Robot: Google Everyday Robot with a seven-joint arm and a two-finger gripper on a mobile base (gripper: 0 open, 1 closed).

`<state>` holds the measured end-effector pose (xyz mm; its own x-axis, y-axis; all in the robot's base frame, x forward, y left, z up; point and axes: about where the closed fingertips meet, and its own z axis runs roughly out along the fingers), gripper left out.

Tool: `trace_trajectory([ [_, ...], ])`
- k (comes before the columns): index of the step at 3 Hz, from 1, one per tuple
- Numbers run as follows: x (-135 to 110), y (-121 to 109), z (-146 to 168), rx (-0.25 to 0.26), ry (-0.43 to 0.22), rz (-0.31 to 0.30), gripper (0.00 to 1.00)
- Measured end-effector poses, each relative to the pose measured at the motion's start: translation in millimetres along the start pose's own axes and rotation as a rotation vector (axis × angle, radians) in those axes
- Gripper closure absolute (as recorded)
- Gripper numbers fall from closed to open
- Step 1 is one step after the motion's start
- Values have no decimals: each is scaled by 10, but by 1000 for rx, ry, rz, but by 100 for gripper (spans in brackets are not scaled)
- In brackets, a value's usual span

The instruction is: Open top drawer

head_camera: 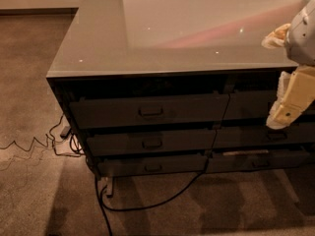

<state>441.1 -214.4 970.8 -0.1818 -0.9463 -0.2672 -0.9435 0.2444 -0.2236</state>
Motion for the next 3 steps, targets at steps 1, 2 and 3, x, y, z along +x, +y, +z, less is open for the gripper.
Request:
trace_trajectory([
  [1,-64,5,204,-45,-101,-64,0],
  [2,-214,8,526,-100,-172,-128,0],
  [3,-343,46,910,-157,-219,-146,0],
])
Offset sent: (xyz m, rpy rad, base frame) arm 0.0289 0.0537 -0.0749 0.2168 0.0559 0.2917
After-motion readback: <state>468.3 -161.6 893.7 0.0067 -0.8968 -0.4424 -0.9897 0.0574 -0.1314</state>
